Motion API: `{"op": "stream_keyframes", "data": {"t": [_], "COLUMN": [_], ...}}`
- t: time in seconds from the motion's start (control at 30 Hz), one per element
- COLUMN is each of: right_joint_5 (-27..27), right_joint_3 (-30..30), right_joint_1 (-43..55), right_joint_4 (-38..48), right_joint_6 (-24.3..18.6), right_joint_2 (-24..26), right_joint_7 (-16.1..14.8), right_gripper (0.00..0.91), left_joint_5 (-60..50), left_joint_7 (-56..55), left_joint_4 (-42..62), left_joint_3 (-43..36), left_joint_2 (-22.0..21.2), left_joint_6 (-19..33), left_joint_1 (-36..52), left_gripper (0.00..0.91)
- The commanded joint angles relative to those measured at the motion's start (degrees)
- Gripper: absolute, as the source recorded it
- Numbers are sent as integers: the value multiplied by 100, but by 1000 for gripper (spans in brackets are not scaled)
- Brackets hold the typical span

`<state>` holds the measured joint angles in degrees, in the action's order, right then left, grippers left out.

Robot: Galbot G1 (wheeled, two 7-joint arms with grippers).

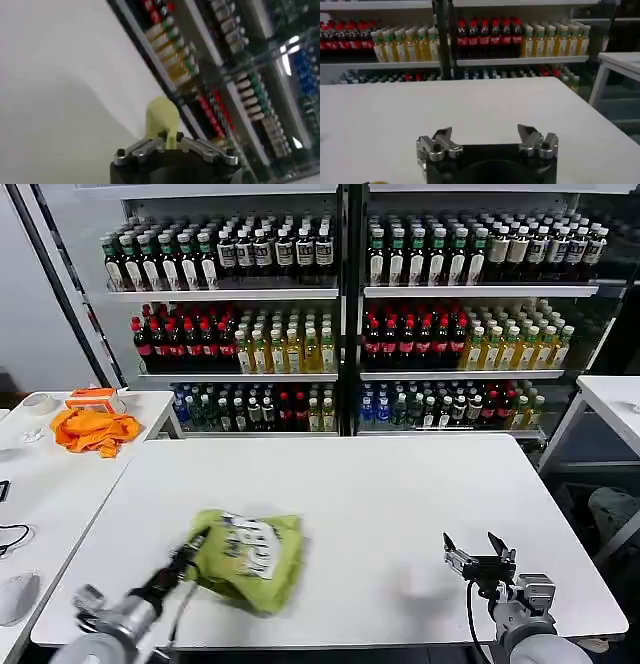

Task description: Fold and organize the clothes.

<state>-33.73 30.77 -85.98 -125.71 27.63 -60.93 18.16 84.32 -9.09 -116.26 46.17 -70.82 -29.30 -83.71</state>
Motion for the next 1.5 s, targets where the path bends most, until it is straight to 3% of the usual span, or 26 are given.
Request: {"op": "stream_keyframes", "data": {"t": [0.03, 0.13, 0.2, 0.23, 0.3, 0.33, 0.4, 0.6, 0.83, 1.0, 1.13, 1.3, 1.5], "right_joint_5": [-16, -17, -14, -11, 1, 14, 29, 18, -54, -54, -42, -30, -15], "right_joint_3": [-90, -114, -115, -116, -125, -126, -103, 49, 250, 261, 197, 147, 108], "right_joint_1": [95, 88, 83, 78, 69, 53, 11, -76, -174, -214, -170, -121, -73], "right_joint_4": [5, 36, 78, 98, 121, 118, 102, 43, -27, -49, -78, -135, -87], "right_joint_6": [-13, -40, -61, -70, -90, -102, -124, -142, -150, -164, -155, -141, -150], "right_joint_2": [-27, -31, -28, -29, -31, -27, -7, 44, 123, 110, 107, 179, 196], "right_joint_7": [-13, -35, -43, -46, -49, -52, -62, -65, -76, -86, -87, -106, -127], "right_gripper": [907, 907, 907, 907, 907, 907, 907, 907, 907, 907, 907, 907, 907], "left_joint_5": [361, -411, -878, -1635, -2665, -3714, -5015, -7308, -6579, -6316, -6166, -5941, -5904], "left_joint_7": [30, 271, 404, 548, 769, 838, 873, 685, 653, 595, 564, 335, -60], "left_joint_4": [187, 359, 286, 241, 26, -9, -6, 84, -1315, -1251, -690, -20, 996], "left_joint_3": [2737, 2996, 2847, 2640, 2027, 1652, 449, -1598, -2091, -2908, -3720, -4539, -5207], "left_joint_2": [2388, 2957, 3092, 3091, 2867, 2791, 2504, 2017, 1905, 1751, 1371, 577, -422], "left_joint_6": [-380, -382, -380, -373, -235, -42, 342, 933, 462, 300, 175, -56, 37], "left_joint_1": [-266, -460, -558, -588, -735, -845, -864, -520, -281, 203, 882, 1702, 2572], "left_gripper": [30, 30, 30, 30, 30, 30, 30, 20, 30, 30, 30, 30, 30]}}
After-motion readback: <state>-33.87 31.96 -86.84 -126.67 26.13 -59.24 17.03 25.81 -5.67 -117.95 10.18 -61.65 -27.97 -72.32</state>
